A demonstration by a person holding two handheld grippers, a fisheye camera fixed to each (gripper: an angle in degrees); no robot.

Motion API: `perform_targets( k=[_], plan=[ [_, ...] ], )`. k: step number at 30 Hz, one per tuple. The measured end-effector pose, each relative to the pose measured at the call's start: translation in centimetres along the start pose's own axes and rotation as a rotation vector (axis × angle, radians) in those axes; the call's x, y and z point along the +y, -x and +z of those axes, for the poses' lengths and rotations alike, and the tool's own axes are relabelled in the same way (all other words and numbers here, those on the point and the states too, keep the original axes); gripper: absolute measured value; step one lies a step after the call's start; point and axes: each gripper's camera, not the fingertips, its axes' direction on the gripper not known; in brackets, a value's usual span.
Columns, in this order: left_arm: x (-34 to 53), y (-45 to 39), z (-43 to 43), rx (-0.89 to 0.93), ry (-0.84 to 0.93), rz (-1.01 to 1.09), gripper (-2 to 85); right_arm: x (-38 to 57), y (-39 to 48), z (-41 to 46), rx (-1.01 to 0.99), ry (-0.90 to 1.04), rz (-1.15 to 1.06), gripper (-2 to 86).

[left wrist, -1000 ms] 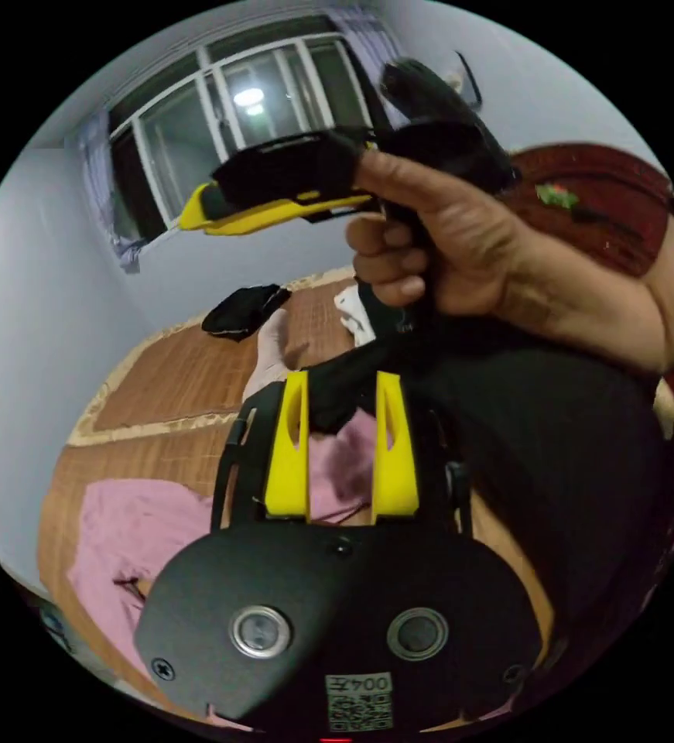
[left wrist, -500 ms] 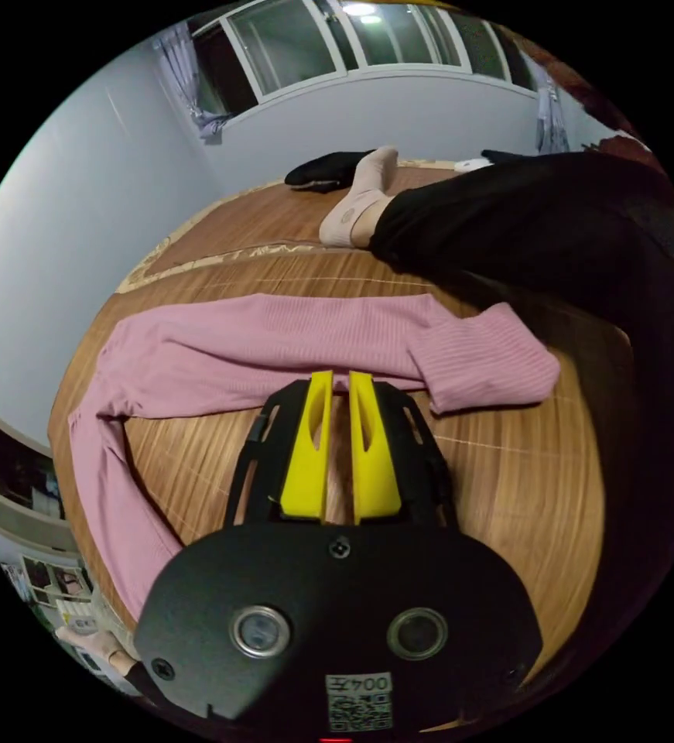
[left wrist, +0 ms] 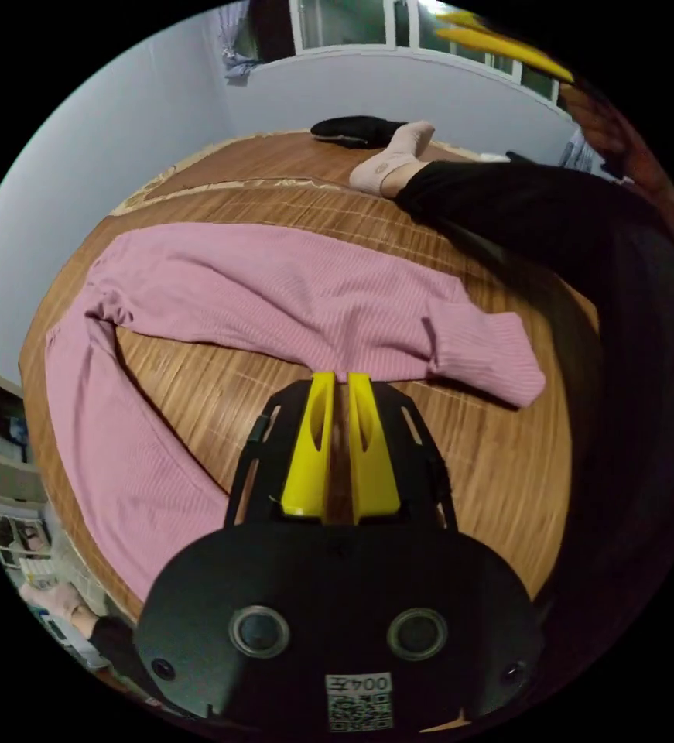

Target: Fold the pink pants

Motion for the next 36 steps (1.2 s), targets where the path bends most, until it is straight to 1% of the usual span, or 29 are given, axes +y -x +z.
perform_targets(
  k=[1, 2, 4, 7, 9, 11, 13, 14, 16, 18, 20, 22, 23, 24, 25, 26, 27, 29, 31, 32, 34, 36],
  plan=[
    [0.4, 0.1, -0.8, 0.086, -0.047, -0.022, 6.5, -0.2, 0.0, 0.3, -0.005, 0.000, 0.004, 9.5],
    [0.6, 0.2, -1.0, 0.124, -0.068, -0.032, 7.1, -0.3, 0.0, 0.4, -0.008, -0.001, 0.006, 9.5],
    [0.9, 0.5, -0.8, 0.258, -0.119, -0.095, 9.4, -0.8, 0.1, 1.1, -0.019, -0.003, 0.014, 9.7],
    [0.2, 0.3, 1.1, 0.344, -0.076, -0.132, 9.2, -1.4, 0.5, 1.9, -0.020, -0.003, 0.010, 9.9],
    [-0.4, -0.5, 1.7, 0.319, -0.060, -0.113, 6.6, -1.8, 1.0, 2.4, -0.011, -0.002, 0.001, 9.8],
    [-1.1, -1.8, 0.5, 0.321, -0.134, -0.076, 5.2, -2.2, 1.4, 2.9, -0.004, -0.010, -0.008, 9.7],
    [-2.7, -3.6, -1.2, 0.432, -0.259, -0.052, 5.2, -2.8, 1.8, 3.4, -0.002, -0.017, -0.014, 9.6],
    [-3.2, -4.0, -1.2, 0.459, -0.280, -0.046, 5.3, -3.0, 1.8, 3.6, -0.003, -0.019, -0.015, 9.6],
    [-5.0, -4.7, -0.1, 0.585, -0.278, -0.061, 7.9, -3.7, 2.0, 4.2, -0.002, -0.032, -0.009, 9.6],
    [-5.4, -4.7, 0.5, 0.657, -0.252, -0.088, 9.5, -4.2, 2.2, 4.6, -0.002, -0.041, -0.003, 9.6],
    [-4.7, -4.8, -0.6, 0.629, -0.286, -0.074, 9.9, -4.7, 2.5, 5.2, -0.003, -0.040, -0.002, 9.6],
    [-2.8, -4.0, -2.7, 0.484, -0.334, -0.085, 8.7, -5.6, 2.8, 6.1, -0.012, -0.036, 0.001, 9.6],
    [-2.1, -3.6, -3.1, 0.442, -0.339, -0.101, 8.2, -5.8, 2.9, 6.4, -0.016, -0.036, 0.001, 9.6],
    [-1.0, -2.6, -3.5, 0.370, -0.327, -0.118, 6.8, -6.4, 3.2, 7.0, -0.021, -0.029, -0.002, 9.5],
    [-0.2, -1.9, -3.3, 0.306, -0.270, -0.109, 5.6, -7.0, 3.6, 7.9, -0.024, -0.006, -0.011, 9.2],
    [0.2, -1.6, -3.1, 0.276, -0.232, -0.103, 5.1, -7.3, 3.8, 8.5, -0.026, 0.015, -0.018, 8.9],
    [0.9, -1.4, -2.6, 0.230, -0.170, -0.093, 4.3, -8.0, 4.4, 9.9, -0.035, 0.079, -0.039, 8.1],
    [1.6, -1.8, -2.3, 0.234, -0.134, -0.069, 3.7, -8.8, 5.4, 12.9, -0.046, 0.233, -0.075, 6.8],
    [1.9, -3.8, -2.2, 0.226, -0.112, -0.008, 3.2, -9.0, 6.8, 18.4, -0.048, 0.494, -0.119, 6.3],
    [1.8, -4.4, -2.1, 0.219, -0.110, 0.010, 3.1, -8.9, 7.2, 19.8, -0.051, 0.562, -0.130, 6.4],
    [1.5, -6.5, -1.6, 0.200, -0.074, 0.073, 2.7, -8.1, 9.3, 25.3, -0.056, 0.805, -0.198, 6.4],
    [1.5, -7.6, -1.3, 0.161, -0.055, 0.108, 2.4, -7.4, 11.1, 28.8, -0.024, 0.941, -0.260, 6.5]
  ],
)
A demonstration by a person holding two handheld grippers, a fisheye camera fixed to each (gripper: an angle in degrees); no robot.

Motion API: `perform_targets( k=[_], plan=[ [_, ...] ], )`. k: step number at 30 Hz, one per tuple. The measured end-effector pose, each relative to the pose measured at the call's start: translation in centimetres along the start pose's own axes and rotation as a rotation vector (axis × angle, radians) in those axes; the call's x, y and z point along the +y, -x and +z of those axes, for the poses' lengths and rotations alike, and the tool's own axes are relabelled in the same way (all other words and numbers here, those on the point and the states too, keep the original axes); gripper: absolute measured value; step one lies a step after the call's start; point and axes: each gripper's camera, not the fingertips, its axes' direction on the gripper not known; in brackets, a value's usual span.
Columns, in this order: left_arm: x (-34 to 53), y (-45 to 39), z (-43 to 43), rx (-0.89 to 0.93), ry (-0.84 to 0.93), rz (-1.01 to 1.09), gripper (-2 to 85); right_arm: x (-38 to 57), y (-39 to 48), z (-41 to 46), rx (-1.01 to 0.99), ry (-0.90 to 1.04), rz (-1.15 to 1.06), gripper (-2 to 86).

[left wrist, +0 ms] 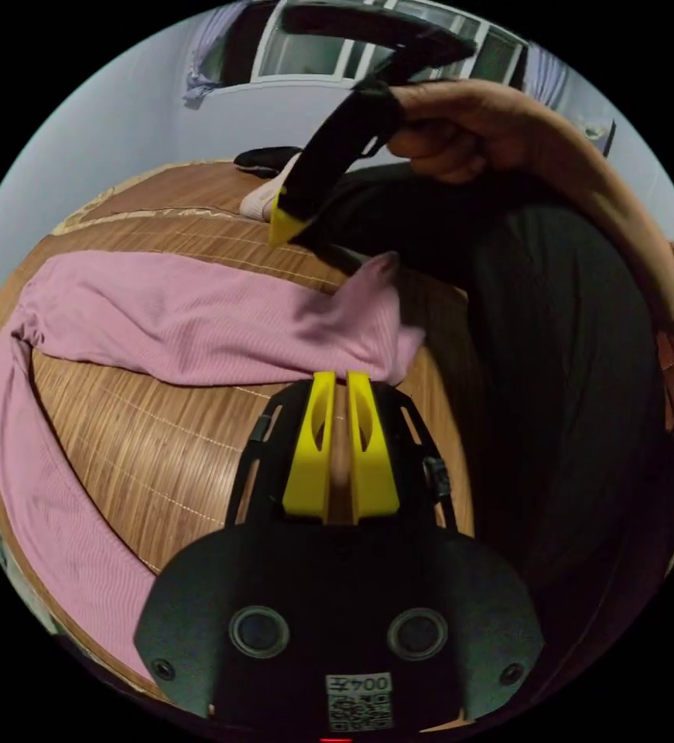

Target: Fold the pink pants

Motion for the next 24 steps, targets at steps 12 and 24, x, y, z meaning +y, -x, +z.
perform_targets(
  k=[12, 24],
  plan=[
    [0.7, -0.4, -1.1, -0.068, -0.016, -0.062, 1.4, -7.3, 0.3, 6.7, 0.406, 0.292, 0.158, 9.9],
    [-6.9, -5.8, 1.2, -0.084, 0.010, 0.141, 1.7, -6.4, -1.8, 2.9, 0.087, 0.033, 0.260, 8.6]
  ],
)
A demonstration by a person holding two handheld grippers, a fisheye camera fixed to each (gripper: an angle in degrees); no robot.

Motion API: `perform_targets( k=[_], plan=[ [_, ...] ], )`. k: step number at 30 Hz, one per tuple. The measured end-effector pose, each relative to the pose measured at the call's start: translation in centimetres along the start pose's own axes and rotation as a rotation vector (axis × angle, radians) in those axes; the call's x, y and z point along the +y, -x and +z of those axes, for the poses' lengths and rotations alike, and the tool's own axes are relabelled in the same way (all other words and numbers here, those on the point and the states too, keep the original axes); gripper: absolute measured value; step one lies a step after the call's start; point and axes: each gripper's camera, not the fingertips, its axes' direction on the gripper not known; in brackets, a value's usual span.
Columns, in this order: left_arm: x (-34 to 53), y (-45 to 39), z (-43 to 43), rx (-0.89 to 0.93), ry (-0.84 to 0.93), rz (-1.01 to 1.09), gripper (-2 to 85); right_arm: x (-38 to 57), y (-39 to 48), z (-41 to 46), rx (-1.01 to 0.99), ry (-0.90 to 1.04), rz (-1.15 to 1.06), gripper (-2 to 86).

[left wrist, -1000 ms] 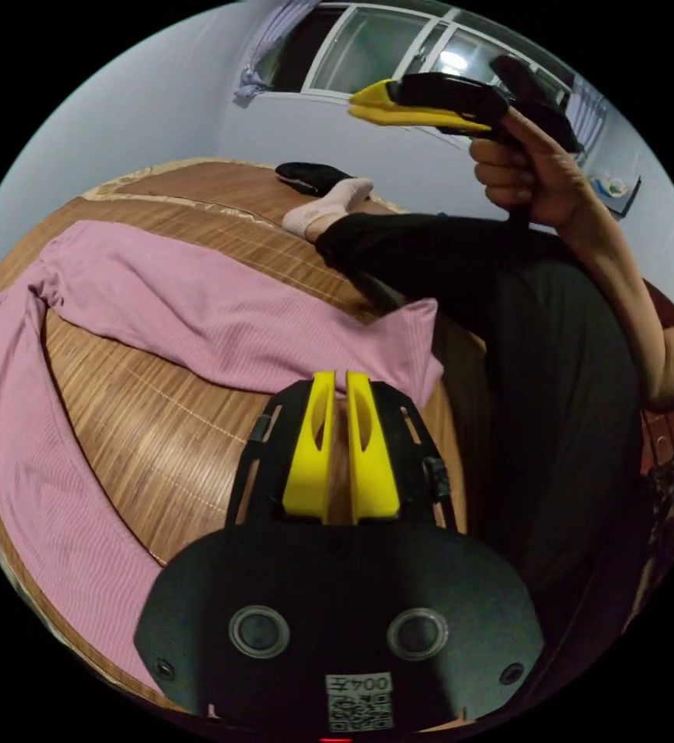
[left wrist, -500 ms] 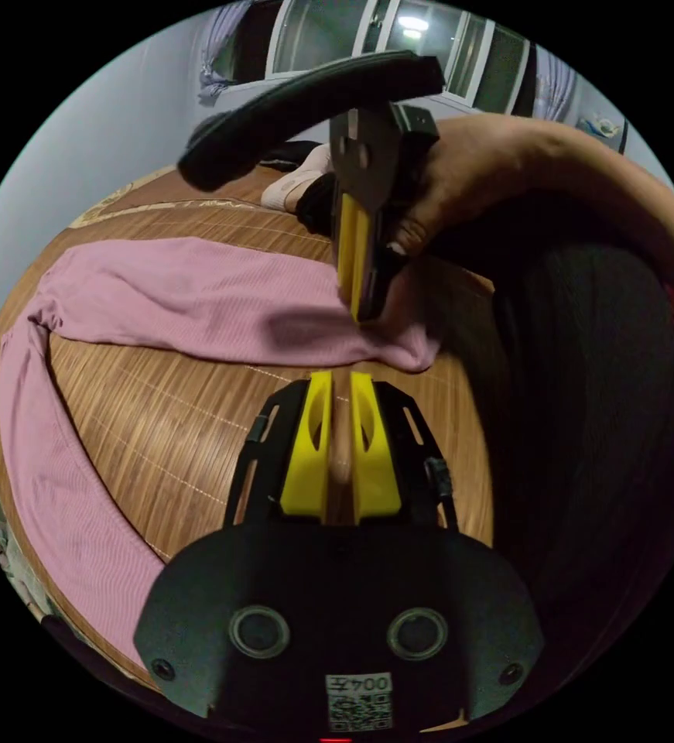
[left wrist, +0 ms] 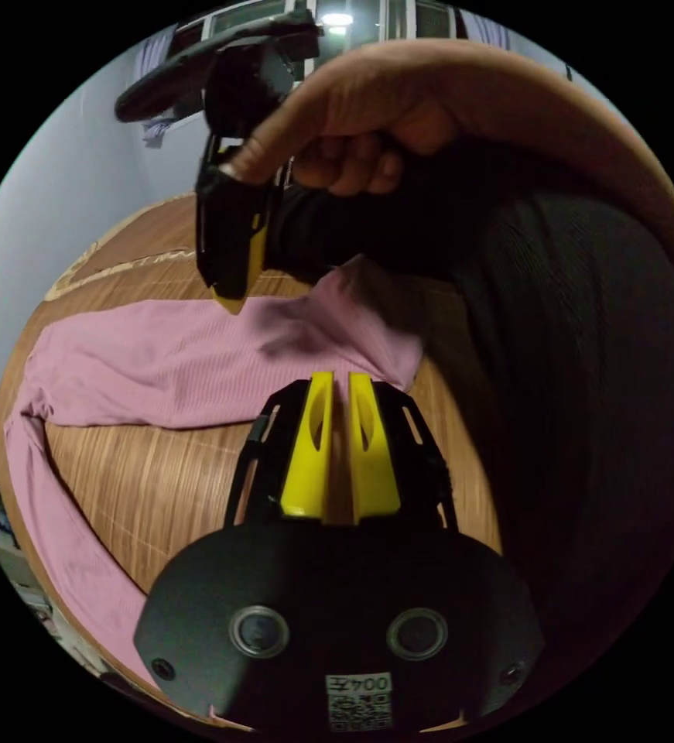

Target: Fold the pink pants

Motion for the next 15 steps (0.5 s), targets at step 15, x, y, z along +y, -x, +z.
perform_targets(
  k=[15],
  plan=[
    [0.1, -0.8, -5.4, 0.124, -0.050, -0.089, 1.7, 1.1, 2.3, 3.3, 0.049, 0.023, -0.093, 8.5]
  ],
)
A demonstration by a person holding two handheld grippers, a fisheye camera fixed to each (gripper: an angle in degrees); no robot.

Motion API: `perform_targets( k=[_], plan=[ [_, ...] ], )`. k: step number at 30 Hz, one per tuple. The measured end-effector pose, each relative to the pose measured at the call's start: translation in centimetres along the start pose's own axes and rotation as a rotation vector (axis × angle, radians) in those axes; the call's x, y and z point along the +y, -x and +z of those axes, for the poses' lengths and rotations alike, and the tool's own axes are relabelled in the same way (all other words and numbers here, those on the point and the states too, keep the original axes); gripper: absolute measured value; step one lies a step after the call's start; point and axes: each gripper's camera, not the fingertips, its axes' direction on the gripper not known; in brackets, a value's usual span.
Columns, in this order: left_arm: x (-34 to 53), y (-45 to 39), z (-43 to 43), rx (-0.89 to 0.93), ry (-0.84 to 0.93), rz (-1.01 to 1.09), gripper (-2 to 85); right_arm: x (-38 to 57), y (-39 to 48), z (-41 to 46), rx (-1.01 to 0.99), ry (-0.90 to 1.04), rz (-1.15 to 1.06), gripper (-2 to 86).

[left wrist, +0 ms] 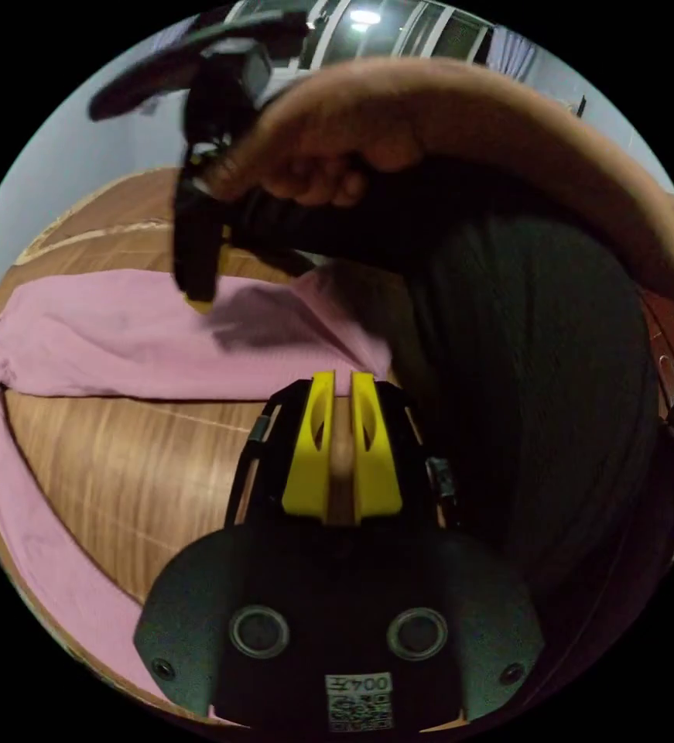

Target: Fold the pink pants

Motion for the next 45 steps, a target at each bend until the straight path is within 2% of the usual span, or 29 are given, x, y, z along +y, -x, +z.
perform_targets(
  k=[2, 4, 7, 10, 12, 17, 24, 37, 41, 45],
  plan=[
    [1.2, 2.5, -3.4, -0.132, -0.035, -0.078, 2.2, 0.4, 0.6, 0.1, -0.018, -0.031, -0.033, 8.5],
    [4.2, 7.2, -7.7, -0.342, -0.044, -0.235, 3.0, 0.9, 2.1, 0.0, -0.023, -0.106, -0.090, 8.8],
    [8.5, 13.5, -10.7, -0.519, 0.074, -0.408, 4.6, 1.4, 3.4, -0.7, -0.014, -0.258, -0.116, 9.2],
    [11.2, 17.5, -11.2, -0.532, 0.174, -0.503, 6.8, 1.4, 4.1, -0.5, 0.061, -0.384, -0.104, 9.7],
    [11.8, 18.0, -11.3, -0.527, 0.169, -0.480, 7.7, 1.1, 4.4, 0.6, 0.107, -0.397, -0.093, 10.1],
    [10.9, 17.8, -12.2, -0.494, 0.198, -0.468, 8.7, 0.2, 4.1, 5.2, 0.161, -0.235, -0.103, 9.9],
    [11.9, 16.0, -14.8, -0.439, 0.233, -0.456, 9.1, 2.9, 3.3, 6.7, 0.123, -0.241, -0.056, 8.0],
    [12.3, 12.7, -18.7, -0.377, 0.365, -0.413, 9.8, 9.2, 2.2, 9.0, 0.029, -0.078, 0.015, 9.9],
    [12.3, 12.2, -20.0, -0.412, 0.338, -0.418, 12.6, 10.2, 0.7, 8.3, -0.050, -0.069, 0.054, 12.3],
    [12.7, 12.1, -23.7, -0.450, 0.132, -0.472, 15.0, 12.1, -1.4, 3.9, -0.166, -0.325, 0.085, 14.2]
  ],
)
